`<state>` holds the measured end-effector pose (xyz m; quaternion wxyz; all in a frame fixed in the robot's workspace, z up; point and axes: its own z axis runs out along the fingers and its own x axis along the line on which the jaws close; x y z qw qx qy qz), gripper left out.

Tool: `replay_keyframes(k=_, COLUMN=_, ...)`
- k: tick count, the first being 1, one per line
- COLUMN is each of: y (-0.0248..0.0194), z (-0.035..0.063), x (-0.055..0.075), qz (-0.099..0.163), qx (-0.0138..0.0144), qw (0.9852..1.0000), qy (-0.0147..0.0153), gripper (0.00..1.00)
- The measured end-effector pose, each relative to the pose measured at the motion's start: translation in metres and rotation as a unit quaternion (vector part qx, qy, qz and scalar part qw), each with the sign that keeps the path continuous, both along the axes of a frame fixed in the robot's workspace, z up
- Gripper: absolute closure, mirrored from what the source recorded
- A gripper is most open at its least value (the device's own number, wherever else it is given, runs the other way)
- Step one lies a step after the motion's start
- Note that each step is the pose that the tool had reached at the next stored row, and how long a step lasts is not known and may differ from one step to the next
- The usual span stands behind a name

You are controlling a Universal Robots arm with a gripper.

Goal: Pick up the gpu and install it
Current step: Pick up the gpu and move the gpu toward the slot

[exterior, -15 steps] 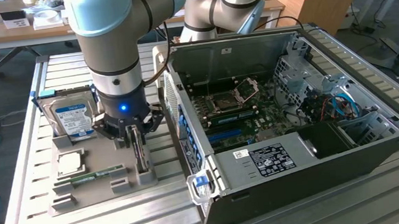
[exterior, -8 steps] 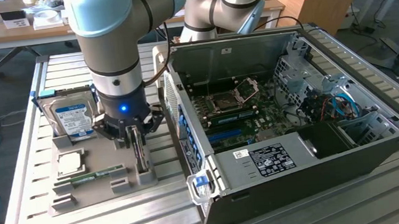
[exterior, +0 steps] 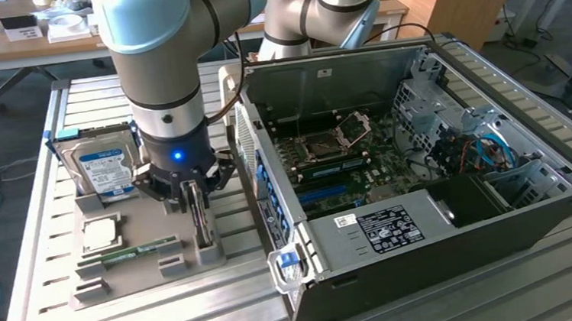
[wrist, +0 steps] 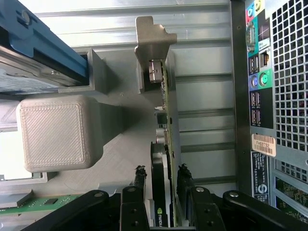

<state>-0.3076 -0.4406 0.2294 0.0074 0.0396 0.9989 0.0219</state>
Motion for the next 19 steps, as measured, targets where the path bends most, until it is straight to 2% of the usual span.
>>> replay_keyframes(k=9, y=0.0000, z=0.0000, x=0.0000, qz=0.000, qx=0.0000, qw=1.0000, qy=0.0000, gripper=0.61)
replay_keyframes(k=11, y=0.0000, z=0.0000, x=0.0000, qz=0.000, qx=0.0000, qw=1.0000, qy=0.0000, gripper=0.73)
replay_keyframes(k=19, y=0.0000, z=0.0000, x=0.0000, qz=0.000, qx=0.0000, qw=1.0000, qy=0.0000, gripper=0.73)
